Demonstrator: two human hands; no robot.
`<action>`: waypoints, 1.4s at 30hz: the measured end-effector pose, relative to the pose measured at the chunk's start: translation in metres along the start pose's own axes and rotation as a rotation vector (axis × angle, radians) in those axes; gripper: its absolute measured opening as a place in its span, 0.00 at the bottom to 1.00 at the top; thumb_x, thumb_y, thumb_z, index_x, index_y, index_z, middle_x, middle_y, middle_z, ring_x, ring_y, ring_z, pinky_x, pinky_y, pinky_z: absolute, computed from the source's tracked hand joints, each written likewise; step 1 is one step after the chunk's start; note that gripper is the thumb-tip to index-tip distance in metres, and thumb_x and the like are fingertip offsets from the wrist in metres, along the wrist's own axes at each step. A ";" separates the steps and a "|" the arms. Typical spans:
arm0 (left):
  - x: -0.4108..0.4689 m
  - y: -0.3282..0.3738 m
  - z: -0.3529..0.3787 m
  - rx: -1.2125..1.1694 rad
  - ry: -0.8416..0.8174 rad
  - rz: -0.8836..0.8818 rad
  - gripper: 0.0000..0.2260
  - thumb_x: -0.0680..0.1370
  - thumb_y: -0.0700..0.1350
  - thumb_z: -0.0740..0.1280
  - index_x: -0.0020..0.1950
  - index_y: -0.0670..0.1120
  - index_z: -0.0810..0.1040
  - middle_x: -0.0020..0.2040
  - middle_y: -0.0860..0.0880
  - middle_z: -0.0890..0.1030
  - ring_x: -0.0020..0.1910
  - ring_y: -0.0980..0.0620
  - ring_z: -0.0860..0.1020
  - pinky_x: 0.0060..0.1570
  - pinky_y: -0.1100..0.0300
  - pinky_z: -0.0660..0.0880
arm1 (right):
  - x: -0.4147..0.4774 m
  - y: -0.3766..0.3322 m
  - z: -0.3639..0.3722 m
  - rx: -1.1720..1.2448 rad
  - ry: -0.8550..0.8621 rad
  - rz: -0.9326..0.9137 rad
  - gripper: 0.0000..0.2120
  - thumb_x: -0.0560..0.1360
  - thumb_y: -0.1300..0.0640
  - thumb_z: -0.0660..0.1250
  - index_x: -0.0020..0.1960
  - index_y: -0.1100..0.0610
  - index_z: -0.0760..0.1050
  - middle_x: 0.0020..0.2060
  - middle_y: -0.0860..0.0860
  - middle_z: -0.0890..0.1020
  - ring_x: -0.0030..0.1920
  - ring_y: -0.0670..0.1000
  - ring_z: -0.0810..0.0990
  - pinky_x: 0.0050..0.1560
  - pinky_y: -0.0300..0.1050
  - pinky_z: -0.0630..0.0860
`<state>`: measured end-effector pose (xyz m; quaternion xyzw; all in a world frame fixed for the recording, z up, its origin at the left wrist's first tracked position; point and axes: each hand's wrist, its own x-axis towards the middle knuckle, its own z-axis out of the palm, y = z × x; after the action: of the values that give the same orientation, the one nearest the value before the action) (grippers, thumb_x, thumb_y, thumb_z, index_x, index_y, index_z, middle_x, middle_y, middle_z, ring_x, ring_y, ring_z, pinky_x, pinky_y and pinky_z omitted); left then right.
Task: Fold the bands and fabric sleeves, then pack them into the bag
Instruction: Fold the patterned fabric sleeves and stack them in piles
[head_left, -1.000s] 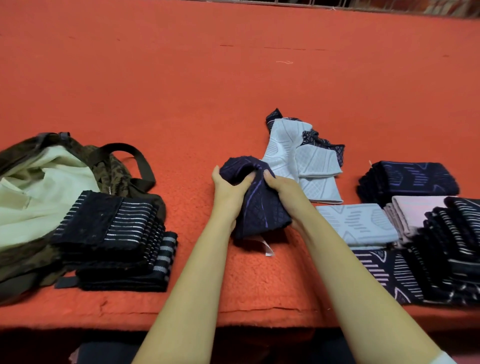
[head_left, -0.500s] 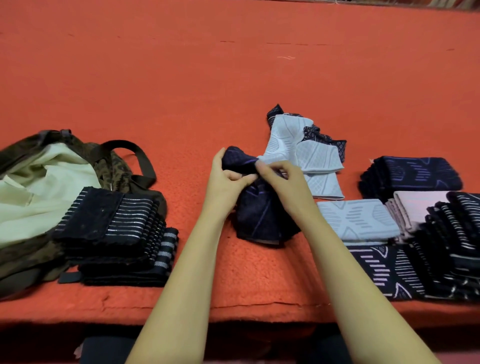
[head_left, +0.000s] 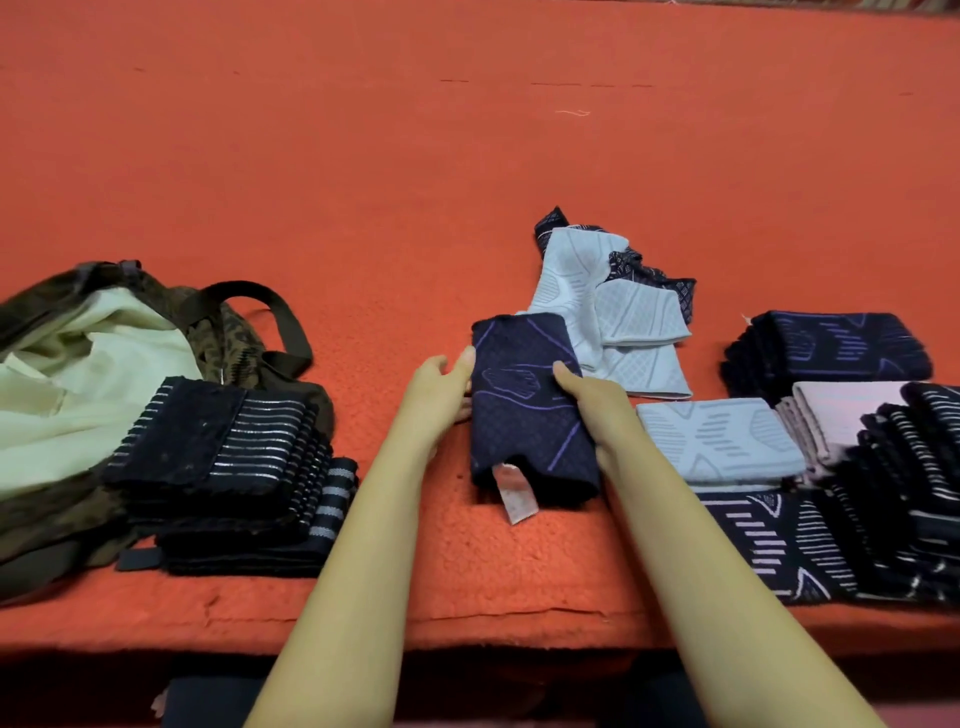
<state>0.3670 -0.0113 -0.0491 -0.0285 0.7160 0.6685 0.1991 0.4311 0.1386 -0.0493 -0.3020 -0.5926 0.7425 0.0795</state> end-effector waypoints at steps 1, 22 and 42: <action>0.000 -0.001 0.002 0.016 -0.025 -0.006 0.31 0.77 0.56 0.65 0.73 0.40 0.61 0.64 0.40 0.75 0.56 0.45 0.78 0.57 0.47 0.76 | -0.001 0.001 0.000 -0.002 -0.037 -0.025 0.03 0.74 0.61 0.69 0.46 0.61 0.80 0.36 0.54 0.84 0.37 0.51 0.83 0.36 0.40 0.79; -0.024 0.000 -0.005 0.330 0.309 0.708 0.14 0.79 0.37 0.63 0.64 0.41 0.76 0.60 0.51 0.77 0.59 0.62 0.72 0.60 0.75 0.63 | -0.006 0.005 0.008 -0.403 -0.122 -0.590 0.30 0.77 0.61 0.63 0.75 0.47 0.57 0.70 0.48 0.69 0.67 0.46 0.69 0.71 0.46 0.64; -0.070 -0.025 -0.025 0.680 0.242 0.659 0.11 0.75 0.39 0.68 0.57 0.45 0.78 0.58 0.47 0.68 0.53 0.54 0.70 0.55 0.70 0.64 | -0.060 0.037 -0.006 -0.803 -0.066 -0.747 0.13 0.74 0.64 0.67 0.58 0.57 0.76 0.61 0.53 0.64 0.59 0.47 0.68 0.63 0.29 0.59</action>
<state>0.4324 -0.0543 -0.0492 0.1889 0.8826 0.4163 -0.1099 0.4919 0.1044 -0.0628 -0.0539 -0.8984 0.3884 0.1976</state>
